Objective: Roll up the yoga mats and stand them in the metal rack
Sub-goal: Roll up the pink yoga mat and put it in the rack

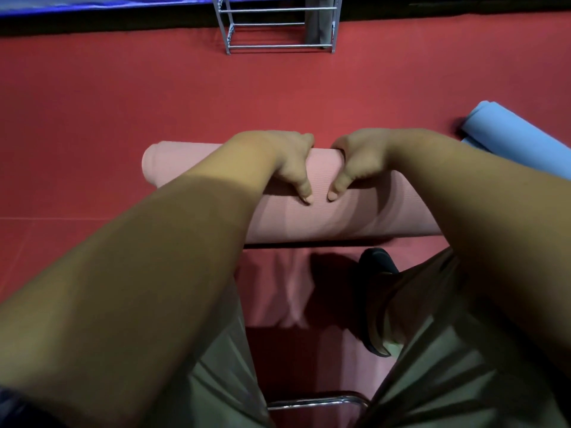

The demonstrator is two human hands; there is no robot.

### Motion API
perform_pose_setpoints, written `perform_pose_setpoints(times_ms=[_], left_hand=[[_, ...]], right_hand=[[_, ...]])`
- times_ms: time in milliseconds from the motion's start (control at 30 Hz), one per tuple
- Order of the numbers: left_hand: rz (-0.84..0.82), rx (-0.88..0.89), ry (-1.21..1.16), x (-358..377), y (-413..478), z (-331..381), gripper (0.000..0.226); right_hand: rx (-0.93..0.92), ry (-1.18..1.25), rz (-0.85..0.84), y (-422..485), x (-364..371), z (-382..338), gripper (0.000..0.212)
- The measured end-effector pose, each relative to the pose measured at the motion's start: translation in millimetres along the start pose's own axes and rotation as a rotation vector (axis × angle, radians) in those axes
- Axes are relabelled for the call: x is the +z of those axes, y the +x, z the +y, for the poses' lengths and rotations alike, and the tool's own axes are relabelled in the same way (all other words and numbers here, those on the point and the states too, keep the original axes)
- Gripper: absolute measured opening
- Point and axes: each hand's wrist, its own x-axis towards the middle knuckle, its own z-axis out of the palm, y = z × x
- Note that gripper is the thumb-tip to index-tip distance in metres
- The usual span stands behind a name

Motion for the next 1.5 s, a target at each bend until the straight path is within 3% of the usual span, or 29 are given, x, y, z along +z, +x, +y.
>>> perform_pose_setpoints(times_ms=[100, 300, 533, 600, 733, 867, 1000, 1167, 1233, 1400, 1500], left_hand=[[0.027, 0.015, 0.127, 5, -3, 7, 0.141], [0.085, 0.022, 0.056, 3, -3, 4, 0.112], [0.035, 0.001, -0.040, -2, -1, -4, 0.107], [0.020, -0.014, -0.048, -4, 0, -5, 0.106], [-0.031, -0.037, -0.046, -3, 1, -2, 0.116], [0.017, 0.008, 0.061, -4, -2, 1, 0.139], [0.100, 0.032, 0.192, -2, -7, 0, 0.140], [0.118, 0.031, 0.086, -10, -9, -7, 0.089], [0.088, 0.029, 0.016, -11, -9, -12, 0.089], [0.008, -0.006, -0.079, -14, -8, -17, 0.085], [-0.025, -0.020, -0.086, -15, -7, -18, 0.087]], right_hand=[[0.027, 0.037, -0.003, 2, 0, 3, 0.075], [0.015, 0.089, -0.041, 0, 0, 2, 0.084], [0.014, -0.040, -0.073, 0, 3, -7, 0.148], [0.017, -0.056, -0.026, 0, 1, -8, 0.139], [0.031, -0.112, -0.019, -1, -5, -9, 0.090], [0.070, -0.022, -0.035, -3, -8, -2, 0.076], [0.087, 0.104, -0.001, -8, -13, 4, 0.096], [0.063, 0.127, -0.037, -6, -13, 3, 0.097], [0.046, 0.068, -0.052, -7, -12, -1, 0.103], [0.004, -0.107, 0.023, -5, -1, -14, 0.144], [-0.020, -0.116, 0.056, -2, -1, -16, 0.132]])
